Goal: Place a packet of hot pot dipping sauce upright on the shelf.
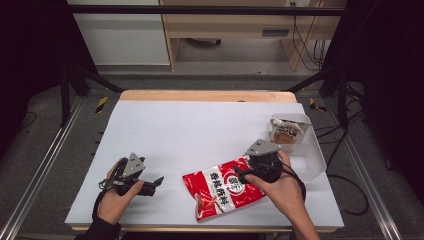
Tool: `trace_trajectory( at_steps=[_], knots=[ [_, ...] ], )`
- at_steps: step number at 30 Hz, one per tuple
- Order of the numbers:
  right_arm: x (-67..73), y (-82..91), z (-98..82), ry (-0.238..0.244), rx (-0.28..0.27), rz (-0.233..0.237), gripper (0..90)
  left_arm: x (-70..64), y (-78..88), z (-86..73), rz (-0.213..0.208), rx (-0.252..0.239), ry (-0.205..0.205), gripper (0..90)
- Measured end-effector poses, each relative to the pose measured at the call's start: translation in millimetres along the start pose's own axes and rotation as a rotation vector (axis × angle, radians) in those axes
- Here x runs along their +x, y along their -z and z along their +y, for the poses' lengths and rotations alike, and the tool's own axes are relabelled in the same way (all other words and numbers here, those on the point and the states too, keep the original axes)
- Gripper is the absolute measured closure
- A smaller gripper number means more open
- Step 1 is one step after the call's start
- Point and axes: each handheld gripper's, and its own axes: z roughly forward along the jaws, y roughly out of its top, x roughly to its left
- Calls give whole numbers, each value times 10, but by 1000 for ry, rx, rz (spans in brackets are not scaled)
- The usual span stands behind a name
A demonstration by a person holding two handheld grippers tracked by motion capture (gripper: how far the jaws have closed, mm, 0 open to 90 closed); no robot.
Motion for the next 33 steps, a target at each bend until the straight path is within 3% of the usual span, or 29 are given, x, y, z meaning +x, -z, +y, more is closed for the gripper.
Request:
trace_trajectory(
  at_steps=[7,15,22,33],
  knots=[
    [116,-55,-291,-24,17,-3,128,-35,-24,17,-6,8,-14,58],
    [179,-49,-563,-86,34,16,127,-137,-60,56,-27,5,-40,58],
    [218,38,-716,-95,31,33,112,-140,-63,66,-31,2,-42,58],
    [160,80,-898,-87,83,51,85,-123,-71,72,-31,2,-35,58]
  ],
)
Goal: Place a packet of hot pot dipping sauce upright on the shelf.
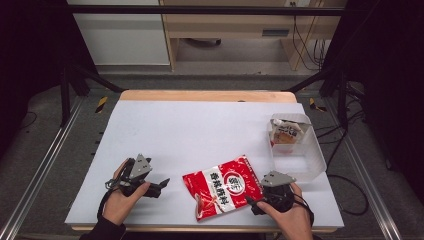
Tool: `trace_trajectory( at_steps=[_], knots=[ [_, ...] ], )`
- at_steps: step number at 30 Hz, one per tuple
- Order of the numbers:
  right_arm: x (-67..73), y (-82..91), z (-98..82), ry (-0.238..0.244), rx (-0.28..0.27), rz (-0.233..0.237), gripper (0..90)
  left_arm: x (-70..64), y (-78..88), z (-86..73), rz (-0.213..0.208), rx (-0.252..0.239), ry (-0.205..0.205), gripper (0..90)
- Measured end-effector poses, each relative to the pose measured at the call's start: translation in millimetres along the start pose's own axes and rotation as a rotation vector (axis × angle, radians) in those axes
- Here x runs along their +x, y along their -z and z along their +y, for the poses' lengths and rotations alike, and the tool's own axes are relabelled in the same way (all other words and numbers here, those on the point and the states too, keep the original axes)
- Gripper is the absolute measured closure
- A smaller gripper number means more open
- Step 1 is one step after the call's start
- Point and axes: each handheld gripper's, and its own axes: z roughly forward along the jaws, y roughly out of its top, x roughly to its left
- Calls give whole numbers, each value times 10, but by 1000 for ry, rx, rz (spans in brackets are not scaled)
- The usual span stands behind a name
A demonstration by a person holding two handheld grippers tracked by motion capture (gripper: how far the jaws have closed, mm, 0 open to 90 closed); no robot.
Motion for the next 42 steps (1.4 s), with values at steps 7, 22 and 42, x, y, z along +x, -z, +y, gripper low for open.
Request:
trace_trajectory(
  at_steps=[7,22,42],
  knots=[
    [-42,-45,-72,-19,59,42,88,22,19,-4,3,-3,-2,58],
    [-54,-134,-124,-37,142,91,126,24,30,-6,-5,-8,-6,58],
    [44,-102,-23,-43,59,135,297,26,49,-2,0,-12,-10,59]
  ],
)
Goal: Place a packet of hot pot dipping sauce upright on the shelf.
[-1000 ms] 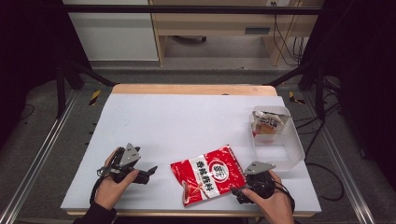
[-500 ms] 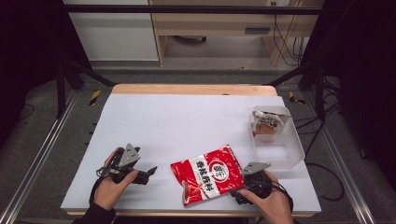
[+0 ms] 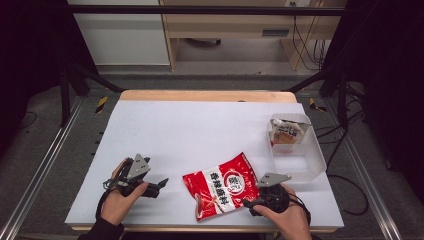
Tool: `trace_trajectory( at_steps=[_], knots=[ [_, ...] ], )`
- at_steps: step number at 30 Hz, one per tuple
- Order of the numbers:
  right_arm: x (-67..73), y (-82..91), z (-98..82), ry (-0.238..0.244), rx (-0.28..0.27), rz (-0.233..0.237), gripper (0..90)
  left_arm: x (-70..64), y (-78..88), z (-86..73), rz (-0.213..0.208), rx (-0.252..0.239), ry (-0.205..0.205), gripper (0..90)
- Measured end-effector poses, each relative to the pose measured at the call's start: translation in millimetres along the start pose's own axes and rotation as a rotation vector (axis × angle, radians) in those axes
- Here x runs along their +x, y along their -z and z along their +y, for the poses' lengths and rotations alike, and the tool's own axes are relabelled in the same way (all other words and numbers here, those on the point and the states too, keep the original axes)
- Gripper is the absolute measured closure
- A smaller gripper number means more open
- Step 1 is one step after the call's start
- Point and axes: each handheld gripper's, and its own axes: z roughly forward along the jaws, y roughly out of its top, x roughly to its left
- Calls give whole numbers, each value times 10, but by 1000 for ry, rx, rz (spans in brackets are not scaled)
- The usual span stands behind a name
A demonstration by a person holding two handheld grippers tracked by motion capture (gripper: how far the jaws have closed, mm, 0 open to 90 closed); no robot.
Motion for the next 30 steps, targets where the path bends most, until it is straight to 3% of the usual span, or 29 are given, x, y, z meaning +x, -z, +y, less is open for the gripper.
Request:
trace_trajectory(
  at_steps=[3,7,12,20,30],
  knots=[
    [27,7,18,13,-1,-16,400,-4,2,-1,1,-4,2,60],
    [53,43,57,33,-25,-30,602,4,-3,-2,1,12,-14,60],
    [82,47,115,47,-34,-50,765,-21,-25,0,1,10,-10,60],
    [124,26,237,92,-38,-80,885,-24,-25,-3,0,14,-13,60],
    [134,-101,574,177,-36,-143,899,-5,-15,-11,3,21,-17,61]
  ],
)
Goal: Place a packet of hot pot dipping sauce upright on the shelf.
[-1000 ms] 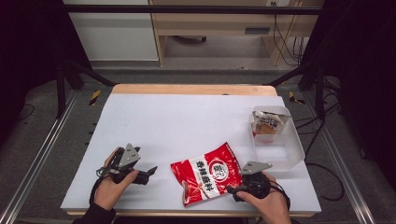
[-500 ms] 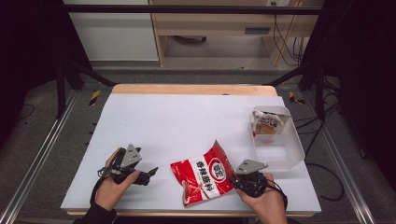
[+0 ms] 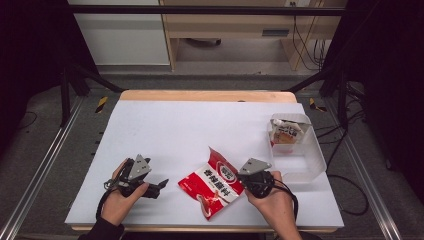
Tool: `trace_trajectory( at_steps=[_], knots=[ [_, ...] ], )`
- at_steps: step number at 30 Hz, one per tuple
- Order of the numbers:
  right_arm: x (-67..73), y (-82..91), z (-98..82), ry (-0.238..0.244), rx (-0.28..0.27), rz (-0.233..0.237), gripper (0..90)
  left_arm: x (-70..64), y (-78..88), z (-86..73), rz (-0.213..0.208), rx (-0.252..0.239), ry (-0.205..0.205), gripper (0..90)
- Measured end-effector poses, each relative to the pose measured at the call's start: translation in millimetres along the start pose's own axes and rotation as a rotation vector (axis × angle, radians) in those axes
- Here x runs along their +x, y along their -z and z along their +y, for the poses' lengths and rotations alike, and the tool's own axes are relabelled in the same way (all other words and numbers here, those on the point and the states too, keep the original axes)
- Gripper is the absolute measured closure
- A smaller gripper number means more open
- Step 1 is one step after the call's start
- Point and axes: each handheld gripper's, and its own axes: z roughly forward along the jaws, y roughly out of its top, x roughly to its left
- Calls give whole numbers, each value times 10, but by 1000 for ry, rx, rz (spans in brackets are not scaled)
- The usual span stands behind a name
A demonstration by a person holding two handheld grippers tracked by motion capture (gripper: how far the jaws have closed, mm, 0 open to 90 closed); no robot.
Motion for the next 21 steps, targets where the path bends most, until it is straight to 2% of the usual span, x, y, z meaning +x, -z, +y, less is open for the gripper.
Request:
trace_trajectory(
  at_steps=[9,21],
  knots=[
    [-45,-174,235,52,-38,-5,900,6,-14,-3,0,-6,13,62],
    [-39,-396,609,135,-105,28,900,21,-35,5,-5,-11,15,62]
  ],
)
